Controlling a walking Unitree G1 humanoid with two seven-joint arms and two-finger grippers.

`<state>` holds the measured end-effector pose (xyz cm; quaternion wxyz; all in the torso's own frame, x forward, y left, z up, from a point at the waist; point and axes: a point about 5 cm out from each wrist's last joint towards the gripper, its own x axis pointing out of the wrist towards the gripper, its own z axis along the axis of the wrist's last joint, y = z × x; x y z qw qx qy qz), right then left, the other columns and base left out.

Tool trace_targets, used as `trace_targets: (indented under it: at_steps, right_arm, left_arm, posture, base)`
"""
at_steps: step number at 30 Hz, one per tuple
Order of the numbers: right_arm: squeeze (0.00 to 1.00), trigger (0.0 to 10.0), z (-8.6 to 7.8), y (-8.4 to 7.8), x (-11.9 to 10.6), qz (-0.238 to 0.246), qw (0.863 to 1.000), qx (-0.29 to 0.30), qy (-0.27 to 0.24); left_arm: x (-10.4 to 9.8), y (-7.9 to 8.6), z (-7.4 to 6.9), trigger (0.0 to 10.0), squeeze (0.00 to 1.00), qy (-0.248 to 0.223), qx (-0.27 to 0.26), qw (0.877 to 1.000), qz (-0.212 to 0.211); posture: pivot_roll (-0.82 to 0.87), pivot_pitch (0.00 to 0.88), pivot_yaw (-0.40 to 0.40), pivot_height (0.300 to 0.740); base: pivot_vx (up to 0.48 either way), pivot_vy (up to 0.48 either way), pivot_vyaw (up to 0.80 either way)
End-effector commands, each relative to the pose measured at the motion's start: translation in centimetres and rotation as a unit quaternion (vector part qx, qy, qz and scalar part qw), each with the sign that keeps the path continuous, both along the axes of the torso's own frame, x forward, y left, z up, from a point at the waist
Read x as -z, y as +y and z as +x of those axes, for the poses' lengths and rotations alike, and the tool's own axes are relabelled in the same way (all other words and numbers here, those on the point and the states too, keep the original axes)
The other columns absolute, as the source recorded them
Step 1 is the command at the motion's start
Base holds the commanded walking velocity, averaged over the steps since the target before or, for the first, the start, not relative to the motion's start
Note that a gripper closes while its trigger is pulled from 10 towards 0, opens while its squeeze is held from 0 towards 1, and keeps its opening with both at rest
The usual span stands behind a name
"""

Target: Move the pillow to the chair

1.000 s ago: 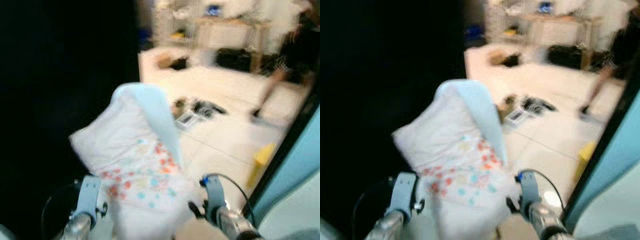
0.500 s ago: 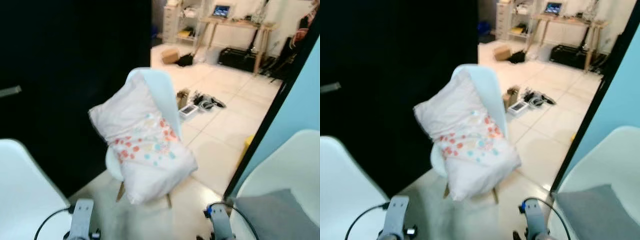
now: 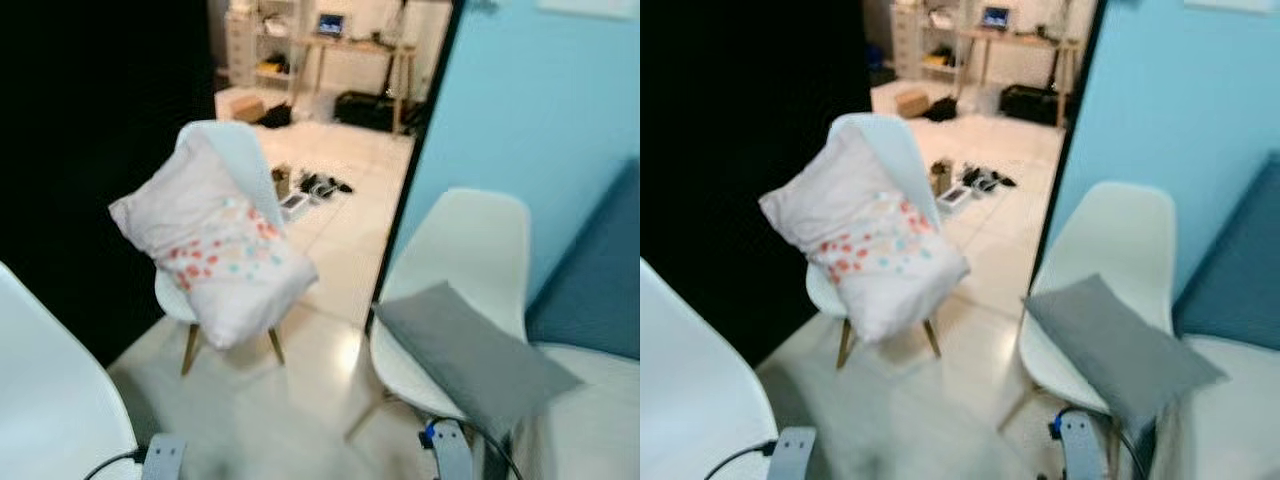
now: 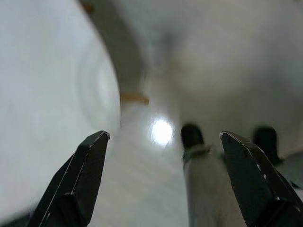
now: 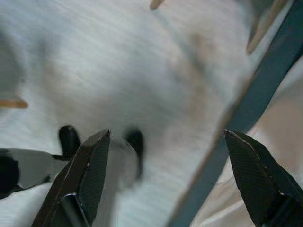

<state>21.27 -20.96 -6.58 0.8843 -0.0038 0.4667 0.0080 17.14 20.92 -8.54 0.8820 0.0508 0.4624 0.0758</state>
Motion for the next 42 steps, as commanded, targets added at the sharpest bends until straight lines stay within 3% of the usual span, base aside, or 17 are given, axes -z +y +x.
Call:
trace_targets:
  at_steps: [1,10,18,28,35,42]
  right_arm:
    - [0.00,10.0,0.3,-0.4,-0.3,0.002,1.000,0.019,-0.008]
    - [0.00,10.0,2.6,-1.1,-1.9,0.021,0.996,0.075,-0.053]
    - [0.00,10.0,3.9,-1.9,-3.0,0.050,0.987,0.129,-0.083]
    - [0.00,10.0,3.8,-2.1,-3.0,0.069,0.979,0.171,-0.084]
    - [0.00,10.0,2.3,-3.6,-2.3,0.071,0.966,0.239,-0.068]
    - [0.00,10.0,1.5,-4.0,-1.8,0.071,0.961,0.259,-0.059]
  left_arm:
    - [0.4,-0.3,-0.8,10.0,0.00,0.019,0.006,1.000,-0.003]
    - [1.0,-0.4,-2.1,10.0,0.00,0.039,0.012,0.999,-0.008]
    - [1.1,-0.4,-2.5,10.0,0.00,0.039,0.009,0.999,-0.013]
    - [1.1,-0.3,-2.4,10.0,0.00,0.034,0.012,0.999,-0.010]
    - [1.0,0.2,-2.4,10.0,0.00,0.034,0.006,0.999,-0.003]
    - [1.2,0.5,-3.1,10.0,0.00,0.046,0.009,0.999,0.005]
  posture:
    - [-0.07,0.000,-0.010,0.740]
    - [-0.08,0.000,-0.014,0.740]
    - [-0.08,0.000,-0.015,0.740]
    - [-0.08,0.000,-0.018,0.740]
    - [-0.08,0.000,-0.014,0.740]
    - [-0.09,0.000,-0.010,0.740]
  base:
    - [-0.304,0.000,-0.75]
    - [-0.028,0.000,-0.75]
    - [0.000,0.000,-0.74]
    - [0.000,0.000,-0.74]
    - [0.000,0.000,-0.74]
    - [0.000,0.000,-0.74]
